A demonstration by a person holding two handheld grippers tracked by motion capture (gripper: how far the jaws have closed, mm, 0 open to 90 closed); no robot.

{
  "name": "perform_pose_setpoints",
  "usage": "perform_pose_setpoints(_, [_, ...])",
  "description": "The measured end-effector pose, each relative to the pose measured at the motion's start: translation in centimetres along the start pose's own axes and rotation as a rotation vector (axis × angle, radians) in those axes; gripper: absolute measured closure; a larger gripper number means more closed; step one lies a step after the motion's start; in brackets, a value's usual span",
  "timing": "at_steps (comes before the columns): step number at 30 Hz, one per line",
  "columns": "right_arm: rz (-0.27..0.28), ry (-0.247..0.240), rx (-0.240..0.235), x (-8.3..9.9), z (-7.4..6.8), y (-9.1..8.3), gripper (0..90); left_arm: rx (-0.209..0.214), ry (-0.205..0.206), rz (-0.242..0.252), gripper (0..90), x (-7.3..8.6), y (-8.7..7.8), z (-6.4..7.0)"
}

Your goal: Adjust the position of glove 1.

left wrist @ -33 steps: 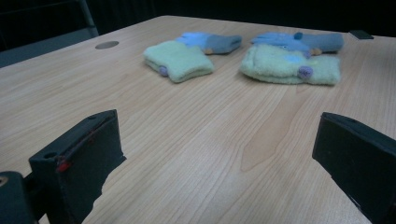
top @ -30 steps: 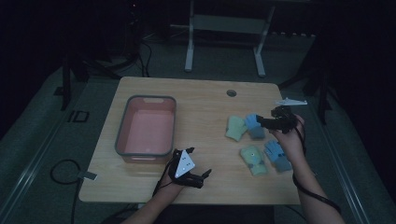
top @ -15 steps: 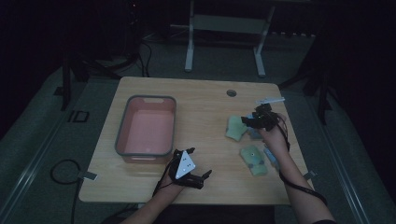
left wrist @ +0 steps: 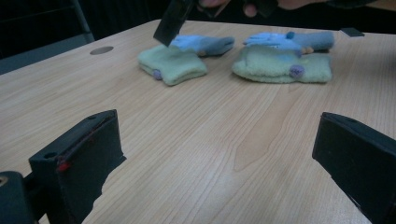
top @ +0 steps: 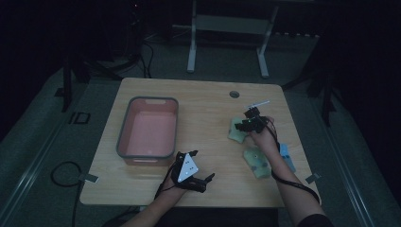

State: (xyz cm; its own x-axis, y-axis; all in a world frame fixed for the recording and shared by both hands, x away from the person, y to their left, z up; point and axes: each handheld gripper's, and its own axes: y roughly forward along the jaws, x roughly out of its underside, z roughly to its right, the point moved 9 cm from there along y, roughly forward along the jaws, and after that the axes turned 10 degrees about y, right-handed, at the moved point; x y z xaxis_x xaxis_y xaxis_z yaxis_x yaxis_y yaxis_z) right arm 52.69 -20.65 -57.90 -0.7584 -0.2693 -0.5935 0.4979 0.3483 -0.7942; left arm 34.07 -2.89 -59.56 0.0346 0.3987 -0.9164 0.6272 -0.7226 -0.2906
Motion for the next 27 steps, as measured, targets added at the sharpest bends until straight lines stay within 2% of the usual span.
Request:
perform_pose_setpoints(6, [-0.034,0.008,-0.001,0.5,0.3,1.4,57.3,0.001,-0.003,0.001,1.7,0.0,0.0,0.0])
perform_pose_setpoints(7, [-0.054,0.003,0.001,0.8,0.4,2.0,57.3,0.001,-0.002,0.0,1.7,0.0,0.0,0.0])
perform_pose_setpoints(10, [-0.056,0.018,-0.007,1.1,0.5,2.5,57.5,0.003,-0.003,-0.001,1.7,0.0,0.0,0.0])
perform_pose_setpoints(13, [-0.049,-0.003,0.001,1.2,0.4,2.7,60.0,0.003,0.001,-0.004,1.7,0.0,0.0,0.1])
perform_pose_setpoints(14, [-0.049,-0.003,0.001,1.2,0.4,2.7,60.0,0.002,0.001,-0.004,1.7,0.0,0.0,0.1])
perform_pose_setpoints(15, [-0.044,-0.015,0.008,1.3,0.4,2.7,63.8,0.001,0.002,-0.004,1.8,0.0,0.0,0.1])
perform_pose_setpoints(19, [-0.061,-0.006,0.003,1.2,0.3,2.8,78.5,0.001,0.0,-0.007,1.8,0.0,0.0,0.0])
perform_pose_setpoints(24, [-0.09,-0.016,0.003,0.8,0.0,2.4,84.2,0.002,-0.002,-0.006,1.8,0.0,0.0,0.0])
perform_pose_setpoints(27, [-0.071,-0.047,-0.007,0.3,-0.8,1.3,84.8,0.003,-0.004,-0.006,1.8,0.0,0.0,0.0])
